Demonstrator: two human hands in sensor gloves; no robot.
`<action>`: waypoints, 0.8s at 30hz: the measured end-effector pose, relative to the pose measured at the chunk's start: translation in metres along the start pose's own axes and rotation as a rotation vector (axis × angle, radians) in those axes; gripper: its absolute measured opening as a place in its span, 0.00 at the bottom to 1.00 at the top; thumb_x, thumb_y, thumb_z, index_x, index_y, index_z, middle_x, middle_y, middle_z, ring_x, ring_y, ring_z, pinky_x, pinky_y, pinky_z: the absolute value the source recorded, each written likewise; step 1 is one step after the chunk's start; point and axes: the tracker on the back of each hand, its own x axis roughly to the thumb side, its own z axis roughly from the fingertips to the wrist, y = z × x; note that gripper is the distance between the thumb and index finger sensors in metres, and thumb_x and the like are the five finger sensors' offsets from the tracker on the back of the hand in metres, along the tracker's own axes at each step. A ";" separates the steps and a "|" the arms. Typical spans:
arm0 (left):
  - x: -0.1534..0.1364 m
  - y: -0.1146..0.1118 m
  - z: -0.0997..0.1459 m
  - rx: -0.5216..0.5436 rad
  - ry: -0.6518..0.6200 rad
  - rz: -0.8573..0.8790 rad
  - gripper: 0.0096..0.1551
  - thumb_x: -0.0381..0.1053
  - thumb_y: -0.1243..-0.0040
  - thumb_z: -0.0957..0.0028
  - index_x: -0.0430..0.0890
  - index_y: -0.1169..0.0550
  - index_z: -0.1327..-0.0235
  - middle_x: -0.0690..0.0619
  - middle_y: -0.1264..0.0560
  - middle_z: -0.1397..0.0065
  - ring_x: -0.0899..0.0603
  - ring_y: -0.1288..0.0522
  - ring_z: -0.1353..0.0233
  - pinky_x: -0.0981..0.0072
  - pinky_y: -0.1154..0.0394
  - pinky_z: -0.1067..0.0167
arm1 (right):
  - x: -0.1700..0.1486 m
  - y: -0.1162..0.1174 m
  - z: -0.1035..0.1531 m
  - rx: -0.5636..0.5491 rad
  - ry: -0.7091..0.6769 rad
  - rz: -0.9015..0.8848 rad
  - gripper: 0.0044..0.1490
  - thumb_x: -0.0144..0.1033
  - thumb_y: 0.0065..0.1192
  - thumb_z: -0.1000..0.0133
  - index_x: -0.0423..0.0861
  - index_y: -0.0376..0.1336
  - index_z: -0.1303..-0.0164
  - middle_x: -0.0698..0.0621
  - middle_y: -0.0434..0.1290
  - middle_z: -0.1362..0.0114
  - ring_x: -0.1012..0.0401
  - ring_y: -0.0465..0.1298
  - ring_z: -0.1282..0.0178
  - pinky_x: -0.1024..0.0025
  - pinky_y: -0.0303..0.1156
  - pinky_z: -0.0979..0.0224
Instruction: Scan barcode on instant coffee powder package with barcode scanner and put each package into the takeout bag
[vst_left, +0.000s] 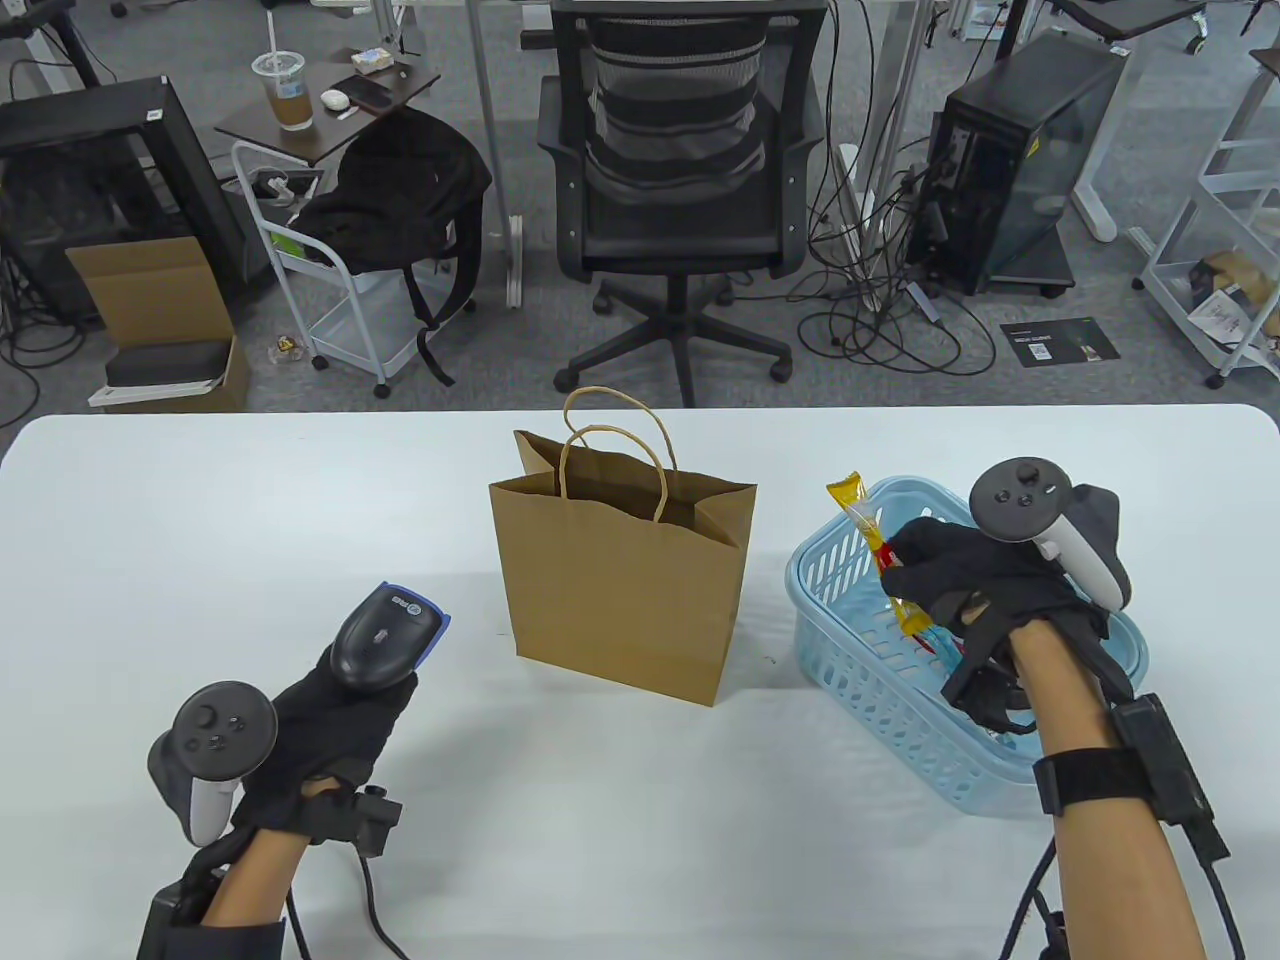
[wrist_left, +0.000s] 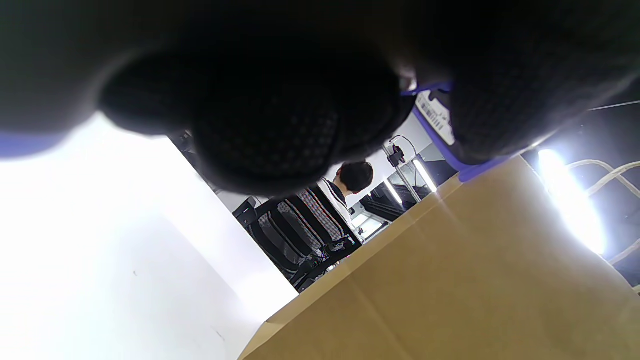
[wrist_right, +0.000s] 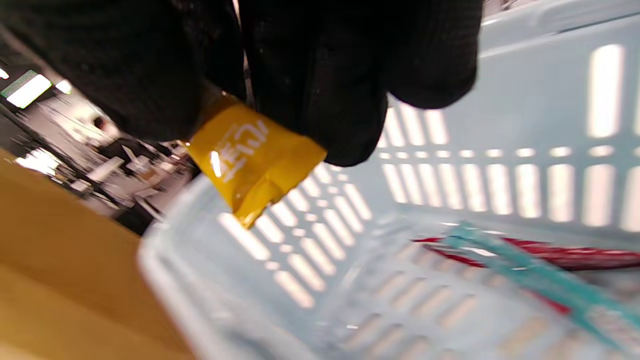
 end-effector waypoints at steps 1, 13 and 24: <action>0.000 0.000 0.000 -0.001 -0.002 0.000 0.30 0.69 0.33 0.49 0.56 0.24 0.39 0.65 0.15 0.51 0.55 0.10 0.59 0.63 0.14 0.54 | 0.004 -0.001 0.006 0.003 -0.049 -0.047 0.26 0.55 0.75 0.48 0.64 0.70 0.40 0.49 0.81 0.30 0.53 0.84 0.36 0.57 0.78 0.39; 0.001 0.000 0.001 0.003 -0.029 0.005 0.30 0.69 0.33 0.49 0.56 0.24 0.39 0.65 0.15 0.51 0.55 0.10 0.59 0.63 0.14 0.54 | 0.078 0.009 0.081 -0.253 -0.451 -0.058 0.30 0.54 0.78 0.50 0.64 0.68 0.38 0.55 0.84 0.41 0.56 0.86 0.47 0.60 0.79 0.45; 0.001 -0.002 0.002 -0.003 -0.050 0.006 0.30 0.69 0.33 0.49 0.56 0.24 0.39 0.65 0.15 0.51 0.55 0.10 0.59 0.63 0.14 0.54 | 0.134 0.072 0.141 -0.775 -0.802 0.298 0.37 0.49 0.85 0.59 0.64 0.68 0.39 0.56 0.82 0.41 0.60 0.85 0.50 0.63 0.78 0.46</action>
